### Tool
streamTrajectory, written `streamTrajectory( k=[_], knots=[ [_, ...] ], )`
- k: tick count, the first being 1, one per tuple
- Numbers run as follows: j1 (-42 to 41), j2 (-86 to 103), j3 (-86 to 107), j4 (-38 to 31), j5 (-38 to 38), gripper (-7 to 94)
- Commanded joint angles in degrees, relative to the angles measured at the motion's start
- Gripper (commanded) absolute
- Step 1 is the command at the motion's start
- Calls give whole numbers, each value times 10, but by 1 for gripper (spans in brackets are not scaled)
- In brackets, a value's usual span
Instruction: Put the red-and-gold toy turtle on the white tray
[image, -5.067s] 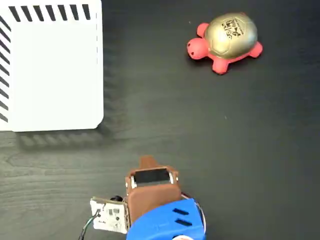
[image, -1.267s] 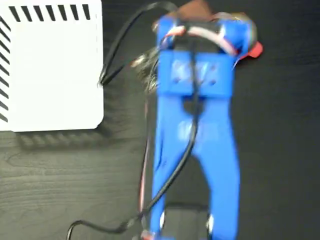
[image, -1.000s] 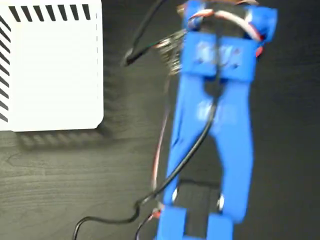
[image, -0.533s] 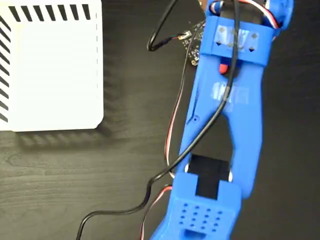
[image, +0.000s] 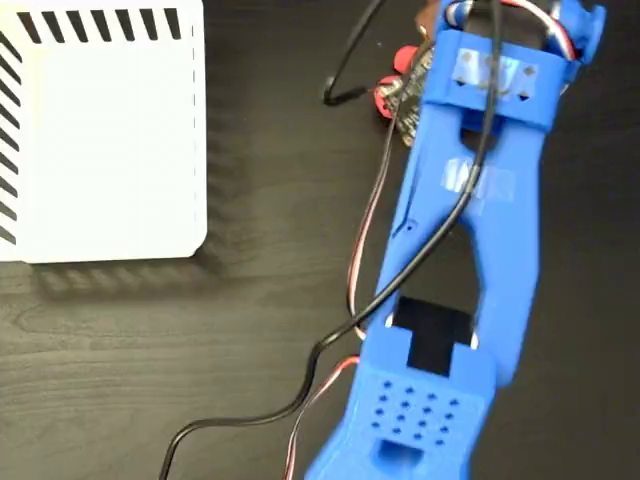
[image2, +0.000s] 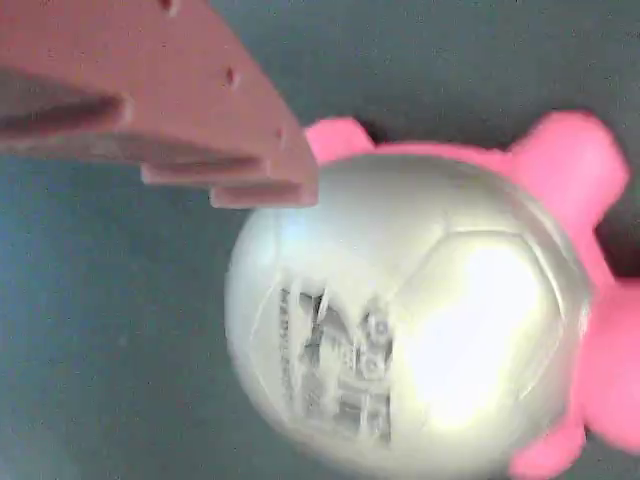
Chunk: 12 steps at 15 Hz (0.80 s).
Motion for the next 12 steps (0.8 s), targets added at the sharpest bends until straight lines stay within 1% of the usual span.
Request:
streamTrajectory(
  k=[1, 5, 12],
  knots=[
    [13, 1, -49, 11, -12, 50],
    [20, -45, -76, 18, -14, 56],
    [29, -114, -156, 34, -10, 56]
  ],
)
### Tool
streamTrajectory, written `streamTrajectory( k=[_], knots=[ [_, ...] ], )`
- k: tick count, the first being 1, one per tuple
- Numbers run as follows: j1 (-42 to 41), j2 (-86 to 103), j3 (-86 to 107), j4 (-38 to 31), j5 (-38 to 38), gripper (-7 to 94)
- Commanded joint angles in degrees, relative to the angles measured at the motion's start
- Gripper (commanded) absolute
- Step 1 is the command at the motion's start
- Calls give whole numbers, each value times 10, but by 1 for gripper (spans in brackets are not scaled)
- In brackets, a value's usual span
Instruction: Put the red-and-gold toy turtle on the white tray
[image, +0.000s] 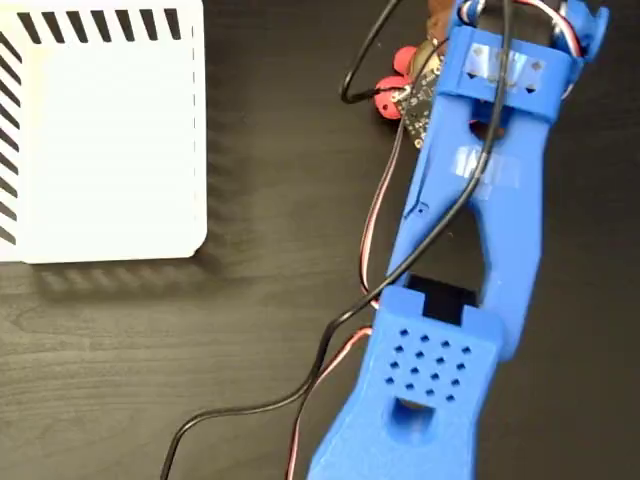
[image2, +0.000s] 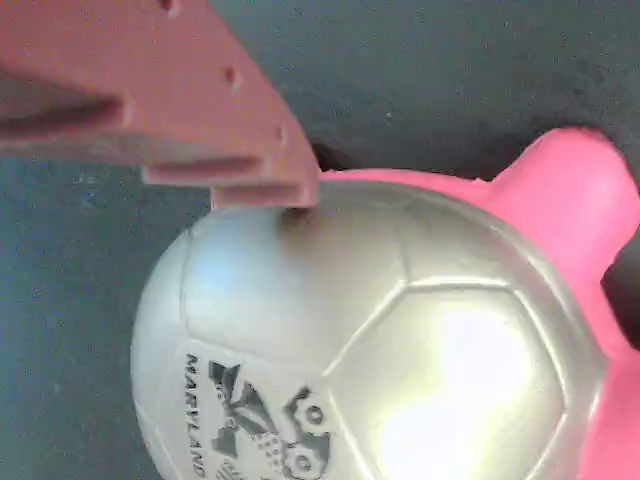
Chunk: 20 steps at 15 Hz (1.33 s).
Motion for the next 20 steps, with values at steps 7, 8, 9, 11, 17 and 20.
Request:
streamTrajectory(
  k=[7, 8, 9, 11, 17, 20],
  knots=[
    [19, -25, -83, 23, 4, 56],
    [20, -38, -99, 26, 11, 58],
    [22, -51, -118, 31, 18, 59],
    [23, -62, -129, 34, 19, 59],
    [16, -79, -125, 27, 37, 59],
    [15, -89, -121, 21, 39, 59]
  ],
)
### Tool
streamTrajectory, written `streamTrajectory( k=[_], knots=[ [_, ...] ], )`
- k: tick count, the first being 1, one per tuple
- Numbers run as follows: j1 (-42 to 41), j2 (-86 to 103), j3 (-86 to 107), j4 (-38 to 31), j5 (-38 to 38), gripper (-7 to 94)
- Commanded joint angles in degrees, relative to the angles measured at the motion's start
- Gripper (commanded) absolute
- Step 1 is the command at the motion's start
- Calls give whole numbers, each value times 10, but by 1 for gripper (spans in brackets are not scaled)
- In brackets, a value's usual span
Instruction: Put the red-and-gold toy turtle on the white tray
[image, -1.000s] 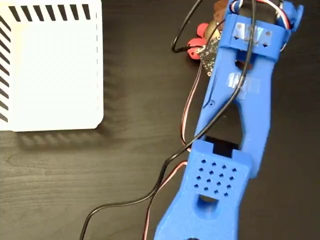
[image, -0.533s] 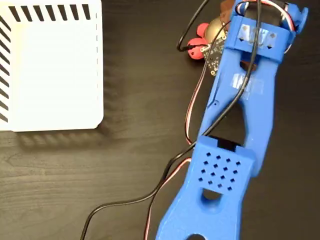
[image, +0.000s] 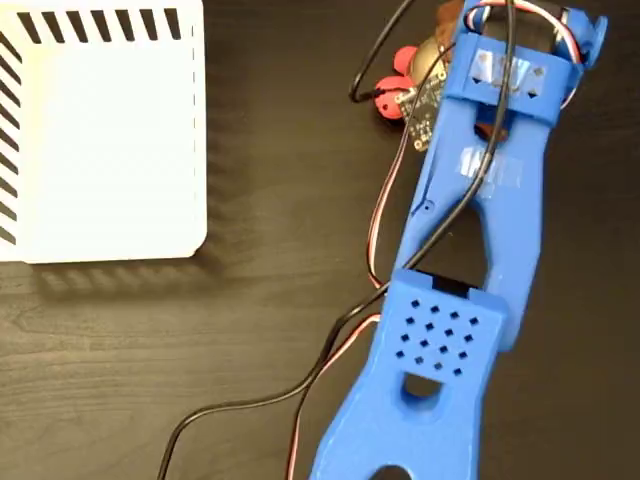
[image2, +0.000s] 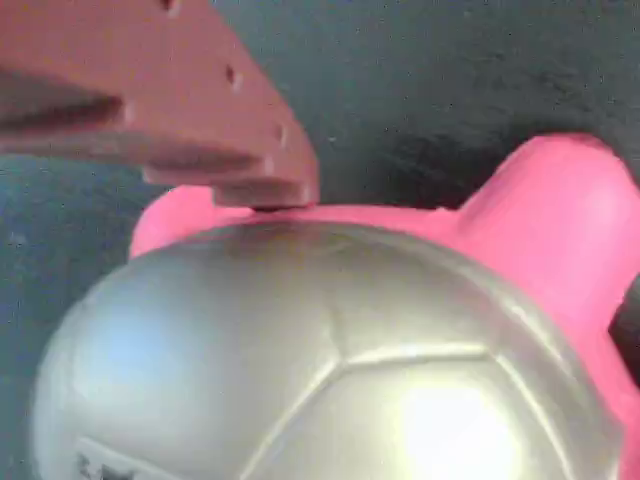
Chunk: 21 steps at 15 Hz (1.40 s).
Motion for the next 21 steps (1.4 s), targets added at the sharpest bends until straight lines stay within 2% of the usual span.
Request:
streamTrajectory(
  k=[1, 4, 7, 9, 14, 15, 18, 21],
  knots=[
    [4, 23, -17, 1, -3, 59],
    [-1, 20, -4, -3, 0, 59],
    [-3, 19, -4, -6, 0, 53],
    [-4, 18, -6, -8, -1, 42],
    [-4, 18, -9, -23, 14, 3],
    [-4, 19, -7, -25, 15, 0],
    [-2, 33, 8, -25, 26, 0],
    [1, 114, 63, -25, 70, 0]
  ],
)
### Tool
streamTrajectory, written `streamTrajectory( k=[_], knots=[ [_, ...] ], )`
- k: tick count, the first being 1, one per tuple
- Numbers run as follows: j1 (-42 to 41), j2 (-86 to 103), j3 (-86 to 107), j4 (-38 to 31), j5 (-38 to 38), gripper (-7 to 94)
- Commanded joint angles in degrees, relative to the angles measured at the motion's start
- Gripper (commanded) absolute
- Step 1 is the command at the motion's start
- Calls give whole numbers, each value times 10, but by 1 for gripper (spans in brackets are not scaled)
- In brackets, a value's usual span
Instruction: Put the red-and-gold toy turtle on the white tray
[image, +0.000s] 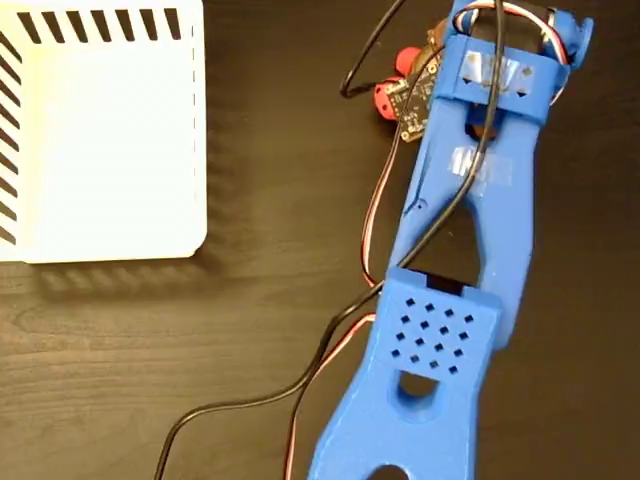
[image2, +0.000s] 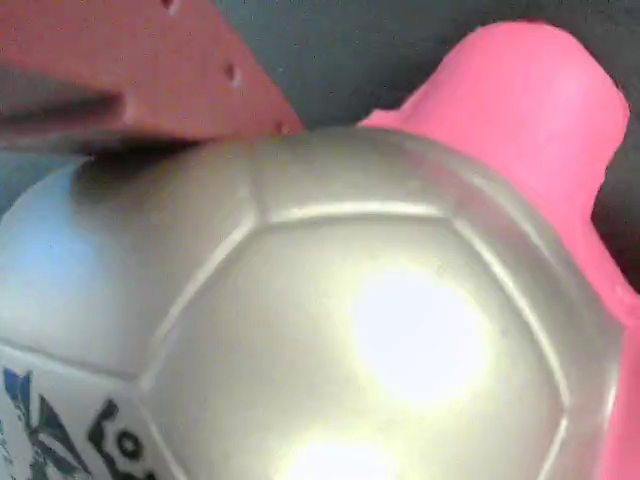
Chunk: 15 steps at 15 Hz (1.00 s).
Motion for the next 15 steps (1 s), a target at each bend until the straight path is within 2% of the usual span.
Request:
streamTrajectory(
  k=[1, 6, 10, 13, 15],
  knots=[
    [10, 121, 36, 11, 24, 0],
    [5, 281, 121, 15, 69, 0],
    [-4, 382, 152, 51, 80, 0],
    [-15, 411, 185, 50, 93, 0],
    [-25, 433, 201, 34, 135, 0]
  ],
)
